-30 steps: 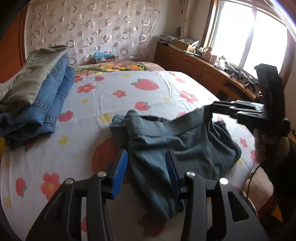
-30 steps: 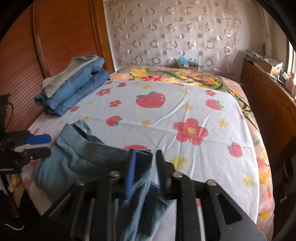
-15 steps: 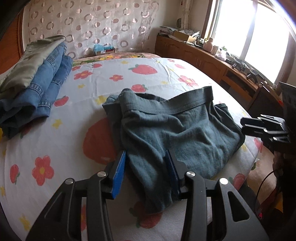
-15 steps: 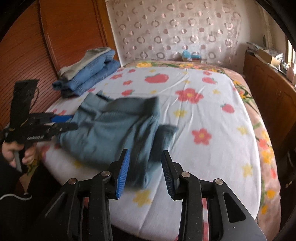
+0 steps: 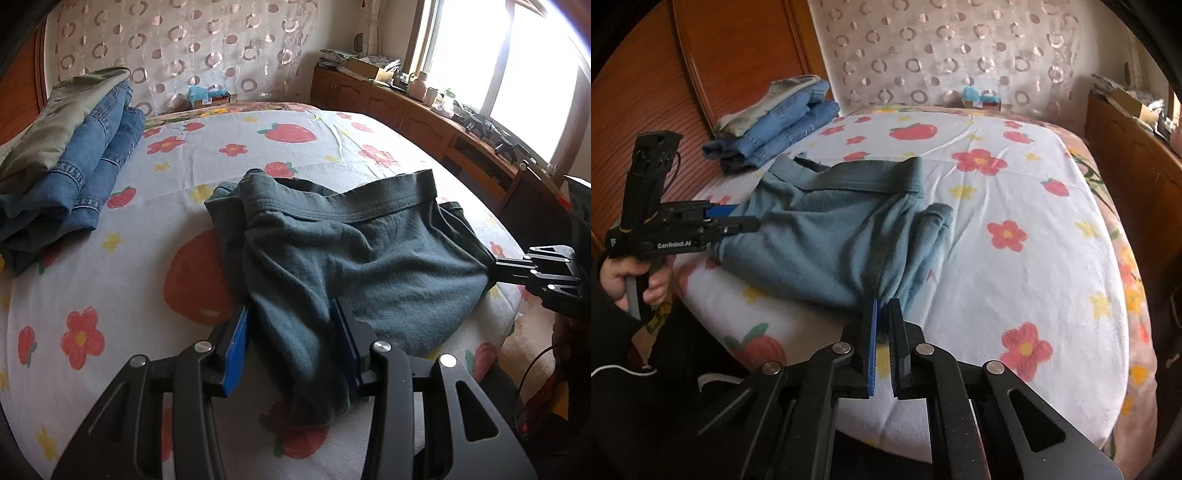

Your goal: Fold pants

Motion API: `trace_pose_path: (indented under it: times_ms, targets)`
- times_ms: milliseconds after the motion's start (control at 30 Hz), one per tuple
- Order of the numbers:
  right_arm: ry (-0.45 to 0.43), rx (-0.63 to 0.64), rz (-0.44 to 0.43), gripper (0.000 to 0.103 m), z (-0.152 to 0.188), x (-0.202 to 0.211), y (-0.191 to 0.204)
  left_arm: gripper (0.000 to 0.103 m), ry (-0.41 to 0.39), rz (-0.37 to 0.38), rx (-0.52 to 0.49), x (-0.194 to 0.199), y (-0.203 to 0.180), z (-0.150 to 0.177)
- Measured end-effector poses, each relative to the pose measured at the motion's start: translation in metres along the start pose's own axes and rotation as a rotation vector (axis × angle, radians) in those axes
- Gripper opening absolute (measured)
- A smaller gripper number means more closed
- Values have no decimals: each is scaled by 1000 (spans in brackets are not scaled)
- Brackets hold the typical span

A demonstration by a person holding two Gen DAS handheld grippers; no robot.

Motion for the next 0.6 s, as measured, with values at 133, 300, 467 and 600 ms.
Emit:
trace_pose_path:
  times_ms: [133, 300, 467, 600]
  targets:
    - [-9, -25, 3, 3, 0, 3, -7, 43, -7, -1, -4, 0, 2, 2]
    - [-21, -18, 34, 33, -6, 4, -5, 48, -19, -23, -16, 1, -1, 5]
    - [-28, -28, 62, 57, -15, -6, -3, 52, -35, -25, -17, 4, 1, 7]
    - [-11, -48, 57, 58, -27, -22, -7, 52, -17, -16, 11, 6, 3, 2]
Point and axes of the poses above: each gripper's, at about its wrist camera, not at the fingertips, and x roughly against the way its jaws point, y to its left, z to its underside, the point moved 1 cm from there along -x, roughly the way its jaws point, and after that the axes turned 15 degrees about z, right-handed, at the moved point
